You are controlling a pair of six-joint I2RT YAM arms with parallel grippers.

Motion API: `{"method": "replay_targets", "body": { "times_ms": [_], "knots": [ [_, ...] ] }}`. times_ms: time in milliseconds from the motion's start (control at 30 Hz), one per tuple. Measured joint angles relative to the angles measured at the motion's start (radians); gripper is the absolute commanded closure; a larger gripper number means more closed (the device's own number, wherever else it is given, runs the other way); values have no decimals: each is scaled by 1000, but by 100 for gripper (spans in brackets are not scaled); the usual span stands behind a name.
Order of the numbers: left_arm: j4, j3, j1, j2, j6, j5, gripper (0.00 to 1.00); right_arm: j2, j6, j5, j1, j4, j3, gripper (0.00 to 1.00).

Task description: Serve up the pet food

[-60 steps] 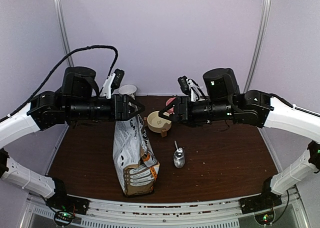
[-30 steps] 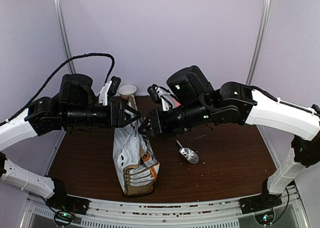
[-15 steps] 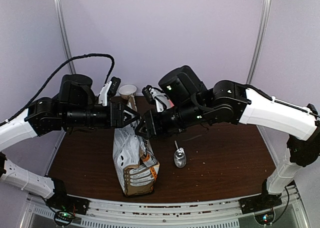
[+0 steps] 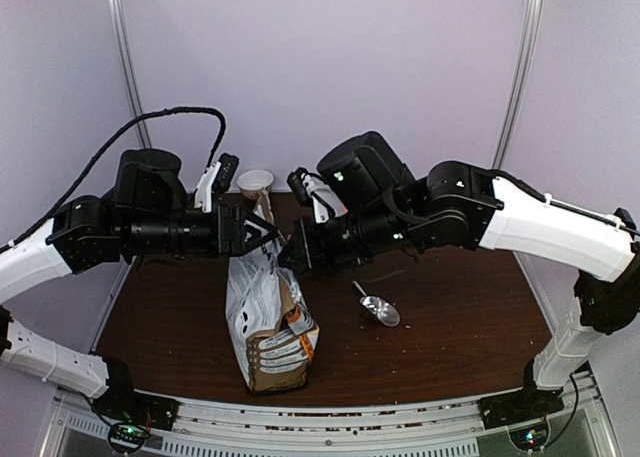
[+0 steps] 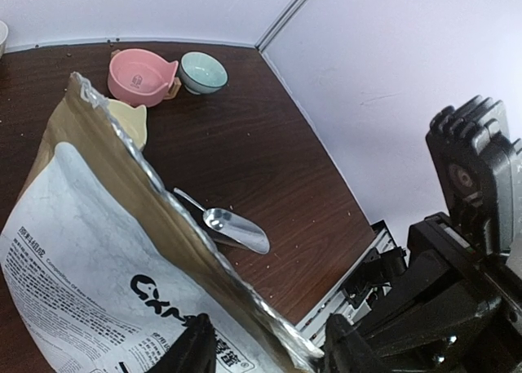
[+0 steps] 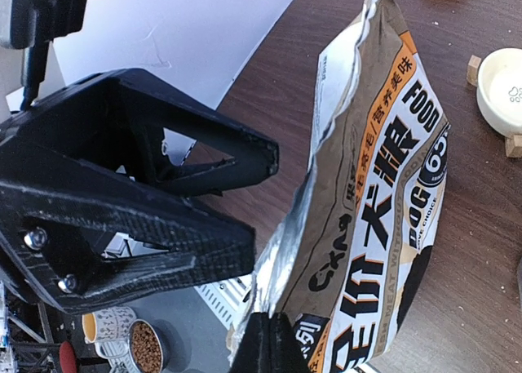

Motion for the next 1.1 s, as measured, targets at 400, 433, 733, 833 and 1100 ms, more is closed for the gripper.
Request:
{"method": "replay_targets", "body": {
  "times_ms": [400, 433, 733, 833, 1100],
  "knots": [
    [-5, -56, 0, -51, -26, 7, 51, -24, 29, -45, 0, 112, -75, 100],
    [-5, -61, 0, -52, -28, 11, 51, -24, 29, -47, 0, 116, -77, 100],
    [-11, -74, 0, -51, -41, 23, 54, -24, 32, -56, 0, 127, -80, 100],
    [-9, -77, 0, -49, -47, 30, 56, -25, 32, -57, 0, 127, -81, 100],
    [22, -82, 0, -31, -58, 62, 71, -24, 30, -58, 0, 127, -84, 100]
  ]
}}
